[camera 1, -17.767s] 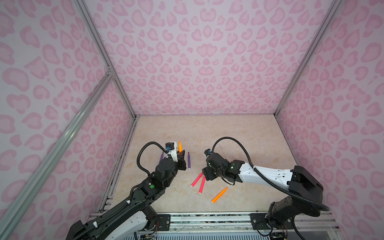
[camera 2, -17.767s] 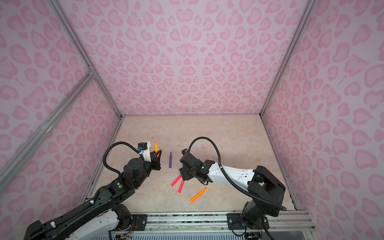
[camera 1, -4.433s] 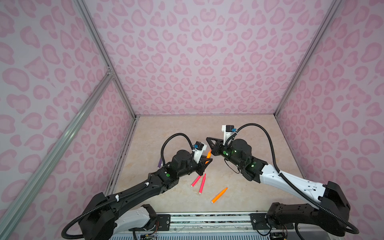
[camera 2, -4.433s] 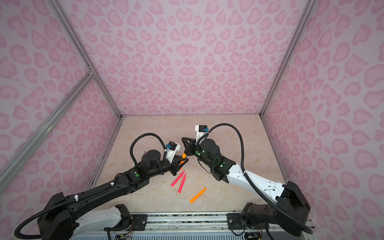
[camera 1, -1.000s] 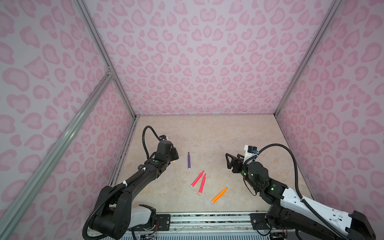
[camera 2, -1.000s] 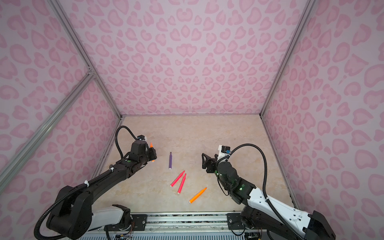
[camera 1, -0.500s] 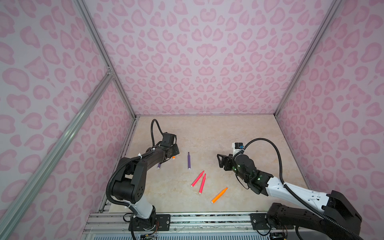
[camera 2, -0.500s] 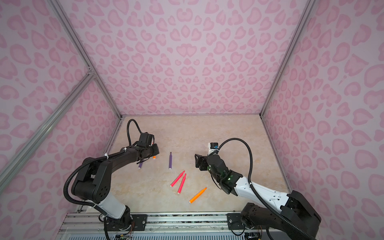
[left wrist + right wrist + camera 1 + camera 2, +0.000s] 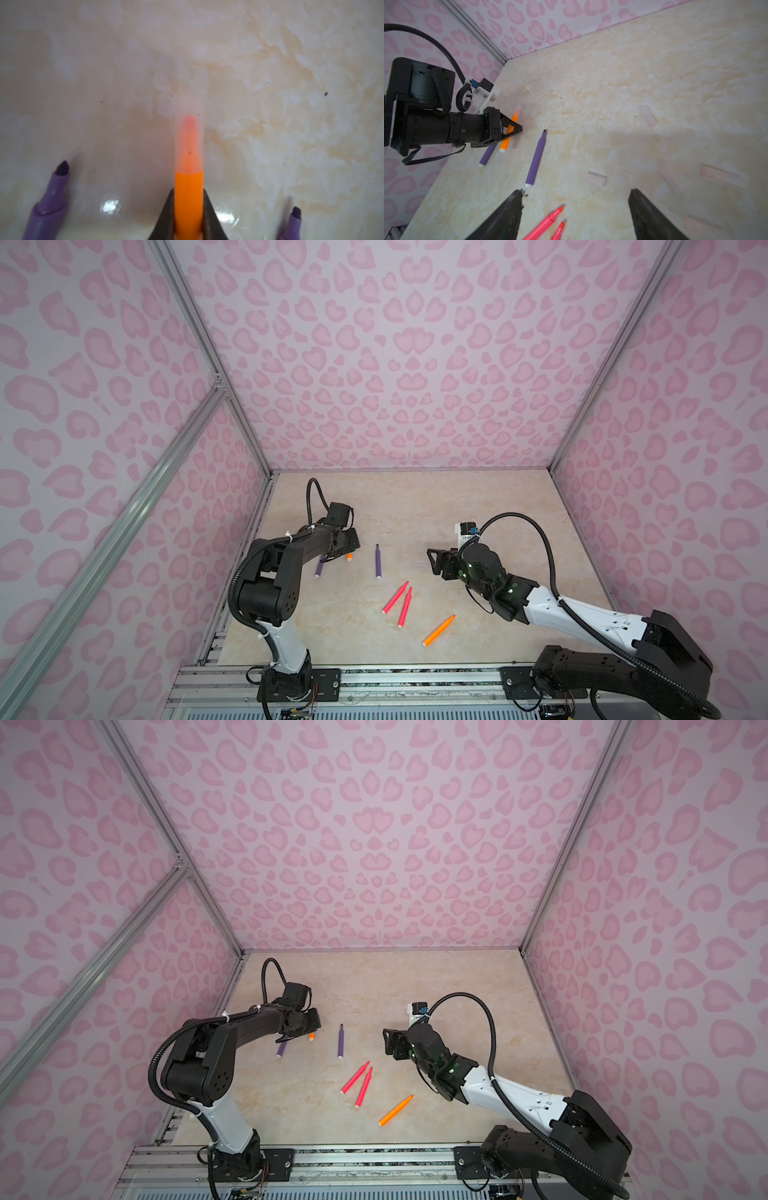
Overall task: Insert the pens into the pen caps
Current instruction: 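Lower the capped highlighter to the table with the left gripper while the right gripper withdraws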
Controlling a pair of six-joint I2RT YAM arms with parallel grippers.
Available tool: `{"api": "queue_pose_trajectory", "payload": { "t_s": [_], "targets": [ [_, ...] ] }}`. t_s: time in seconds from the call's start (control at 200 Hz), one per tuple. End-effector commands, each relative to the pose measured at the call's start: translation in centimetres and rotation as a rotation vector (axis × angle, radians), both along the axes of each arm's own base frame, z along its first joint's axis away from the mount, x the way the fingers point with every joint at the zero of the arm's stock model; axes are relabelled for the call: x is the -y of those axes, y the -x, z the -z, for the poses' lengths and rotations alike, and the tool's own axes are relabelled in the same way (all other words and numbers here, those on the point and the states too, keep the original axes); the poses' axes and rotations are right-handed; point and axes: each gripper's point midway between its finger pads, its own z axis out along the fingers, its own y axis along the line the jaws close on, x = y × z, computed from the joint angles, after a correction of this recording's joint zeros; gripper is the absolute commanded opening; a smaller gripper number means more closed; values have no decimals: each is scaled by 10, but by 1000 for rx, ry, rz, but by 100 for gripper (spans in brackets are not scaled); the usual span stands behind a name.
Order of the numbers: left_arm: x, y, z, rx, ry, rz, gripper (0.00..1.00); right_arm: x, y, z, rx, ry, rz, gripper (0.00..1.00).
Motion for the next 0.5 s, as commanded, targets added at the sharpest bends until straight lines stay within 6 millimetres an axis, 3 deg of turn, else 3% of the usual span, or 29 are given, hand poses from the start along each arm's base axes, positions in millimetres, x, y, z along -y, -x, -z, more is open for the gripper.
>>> {"api": "queue_pose_trajectory", "payload": {
  "t_s": [0.0,0.15,0.495],
  "targets": [
    [3,3,4,-33,2,24,3,3,1,4,-7,16,5,81],
    [4,3,5,-55,-2,37,3,4,1,3,-5,26,6,81],
    [4,4,6,-67,-5,45,22,14,4,-4,21,28,32,82]
  ]
}}
